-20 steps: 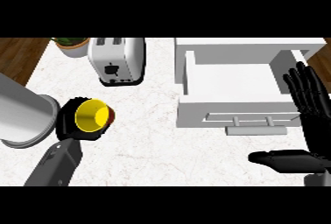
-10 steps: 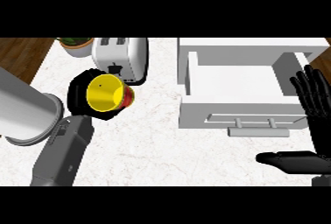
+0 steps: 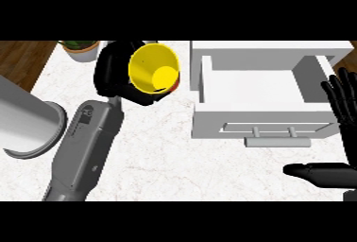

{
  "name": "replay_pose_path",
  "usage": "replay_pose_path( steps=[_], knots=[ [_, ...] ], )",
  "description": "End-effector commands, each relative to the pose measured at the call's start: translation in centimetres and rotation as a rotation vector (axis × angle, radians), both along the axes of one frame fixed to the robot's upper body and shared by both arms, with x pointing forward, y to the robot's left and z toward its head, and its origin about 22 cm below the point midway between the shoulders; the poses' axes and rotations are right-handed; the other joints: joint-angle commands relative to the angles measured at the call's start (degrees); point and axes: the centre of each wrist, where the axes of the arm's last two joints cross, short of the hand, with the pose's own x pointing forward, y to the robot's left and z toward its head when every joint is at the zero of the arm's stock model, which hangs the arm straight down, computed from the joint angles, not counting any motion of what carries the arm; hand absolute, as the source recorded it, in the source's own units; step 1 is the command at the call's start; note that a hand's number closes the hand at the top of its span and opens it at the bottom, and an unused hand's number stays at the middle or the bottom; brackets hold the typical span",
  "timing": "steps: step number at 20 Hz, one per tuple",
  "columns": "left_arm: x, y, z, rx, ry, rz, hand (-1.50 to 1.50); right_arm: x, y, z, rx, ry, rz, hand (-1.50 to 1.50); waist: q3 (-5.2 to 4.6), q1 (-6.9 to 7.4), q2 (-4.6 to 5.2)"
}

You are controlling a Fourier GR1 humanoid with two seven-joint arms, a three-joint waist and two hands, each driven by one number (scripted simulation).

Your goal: Pick up the cup, place it into the drawer and close the drawer

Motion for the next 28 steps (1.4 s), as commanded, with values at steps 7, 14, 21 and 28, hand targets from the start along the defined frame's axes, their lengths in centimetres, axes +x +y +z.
replay_pose_path(
  steps=[7, 14, 21, 28],
  knots=[
    [1.7, -8.3, 6.7, 0.11, 0.037, 0.011, 1.5, 1.9, -0.7, -0.3, 0.001, -0.008, 0.006, -1.5, -0.02, -0.83, 0.41],
    [3.1, -11.4, 7.5, 0.128, 0.132, 0.025, 1.5, -0.1, -0.3, 0.0, 0.003, -0.007, 0.023, -1.5, -0.03, -2.0, 0.45],
    [4.0, -12.9, 7.2, 0.157, 0.194, 0.056, 1.5, 0.0, 0.0, 1.0, 0.003, -0.024, 0.071, -1.5, -0.02, -2.95, 0.68],
    [4.0, -12.6, 4.1, 0.222, 0.224, 0.046, 1.5, 0.9, -1.3, -0.6, 0.01, -0.016, 0.039, -1.5, 0.0, -3.1, 0.96]
  ],
)
